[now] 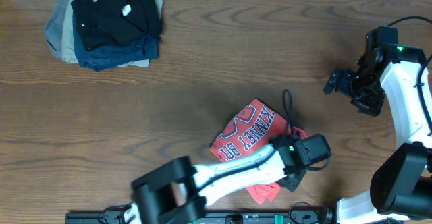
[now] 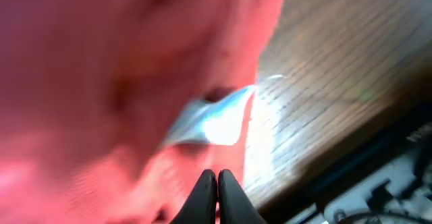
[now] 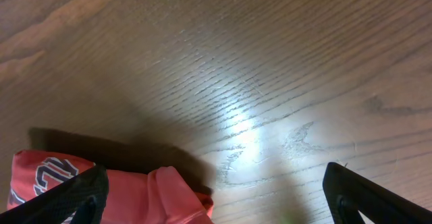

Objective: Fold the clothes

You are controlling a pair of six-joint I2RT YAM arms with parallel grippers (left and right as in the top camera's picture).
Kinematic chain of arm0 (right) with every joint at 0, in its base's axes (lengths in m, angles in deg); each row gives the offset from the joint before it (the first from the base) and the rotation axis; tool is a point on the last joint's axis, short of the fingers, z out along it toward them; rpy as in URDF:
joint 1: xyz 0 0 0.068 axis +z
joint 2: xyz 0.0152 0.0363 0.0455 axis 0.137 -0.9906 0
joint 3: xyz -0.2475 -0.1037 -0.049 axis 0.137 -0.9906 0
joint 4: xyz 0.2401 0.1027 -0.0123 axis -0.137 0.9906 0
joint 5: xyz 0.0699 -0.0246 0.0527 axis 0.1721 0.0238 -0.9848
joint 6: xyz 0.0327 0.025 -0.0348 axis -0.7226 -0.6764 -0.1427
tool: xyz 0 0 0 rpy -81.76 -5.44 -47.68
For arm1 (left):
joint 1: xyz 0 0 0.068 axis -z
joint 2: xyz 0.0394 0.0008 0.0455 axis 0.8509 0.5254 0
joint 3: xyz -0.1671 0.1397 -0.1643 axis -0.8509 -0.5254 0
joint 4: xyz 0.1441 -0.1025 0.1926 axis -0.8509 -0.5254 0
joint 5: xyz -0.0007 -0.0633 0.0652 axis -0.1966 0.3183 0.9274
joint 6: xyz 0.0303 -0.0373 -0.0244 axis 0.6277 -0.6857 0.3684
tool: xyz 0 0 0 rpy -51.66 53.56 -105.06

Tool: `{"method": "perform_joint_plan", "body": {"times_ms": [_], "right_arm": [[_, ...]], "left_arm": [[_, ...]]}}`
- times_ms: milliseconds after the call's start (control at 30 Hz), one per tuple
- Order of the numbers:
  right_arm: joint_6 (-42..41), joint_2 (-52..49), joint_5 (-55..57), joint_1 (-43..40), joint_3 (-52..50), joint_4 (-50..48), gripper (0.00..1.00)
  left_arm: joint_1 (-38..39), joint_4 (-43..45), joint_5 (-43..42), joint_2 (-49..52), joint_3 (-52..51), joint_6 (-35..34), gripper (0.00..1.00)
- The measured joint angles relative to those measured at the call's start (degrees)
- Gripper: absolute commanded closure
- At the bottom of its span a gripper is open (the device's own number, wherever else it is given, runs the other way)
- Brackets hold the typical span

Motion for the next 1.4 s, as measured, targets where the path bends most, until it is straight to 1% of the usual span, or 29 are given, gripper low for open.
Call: {"method": "perform_joint_plan", "body": {"times_ms": [100,133,167,200,233,300,333,567,767,967,1200,1400], "right_arm": [[-0.02,0.0,0.0,0.0,0.0,0.02,0.01],[-0.02,0.0,0.0,0.0,0.0,0.02,0.01],[-0.02,0.0,0.0,0.0,0.0,0.02,0.01],[-0.02,0.0,0.0,0.0,0.0,0.02,0.01],[-0.02,0.0,0.0,0.0,0.0,0.02,0.01],[-0.02,0.0,0.0,0.0,0.0,0.02,0.01],[0.0,0.0,0.0,0.0,0.0,0.02,0.01],[0.0,0.0,0.0,0.0,0.0,0.02,0.01],[-0.02,0.0,0.0,0.0,0.0,0.02,0.01],[-0.02,0.0,0.0,0.0,0.0,0.02,0.01],[-0.02,0.0,0.0,0.0,0.0,0.02,0.01],[-0.02,0.0,0.0,0.0,0.0,0.02,0.01]], "left_arm": [[-1.97,-1.27,2.43,-4.87,0.04,0.0,0.93],[-2.8,-1.51,3.04,-6.08,0.15,0.0,0.89],[-3.41,-1.57,3.3,-6.67,0.28,0.07,0.83],[-4.17,-1.55,3.78,-6.95,0.33,0.24,0.68],[-4.61,-1.62,4.02,-6.93,0.33,0.46,0.61],[-4.98,-1.86,3.93,-6.14,0.31,0.44,0.53],[-4.92,-1.97,3.69,-5.66,0.31,0.52,0.52],[-2.25,-4.28,2.51,-2.01,0.26,1.27,0.52],[-0.07,-6.93,2.34,-1.55,0.22,1.25,0.52],[0.83,-6.97,2.32,0.22,0.22,0.9,0.54],[1.09,-5.05,2.29,3.48,0.17,-1.84,0.61],[1.14,-3.91,2.32,3.54,0.17,-5.99,0.62]]}}
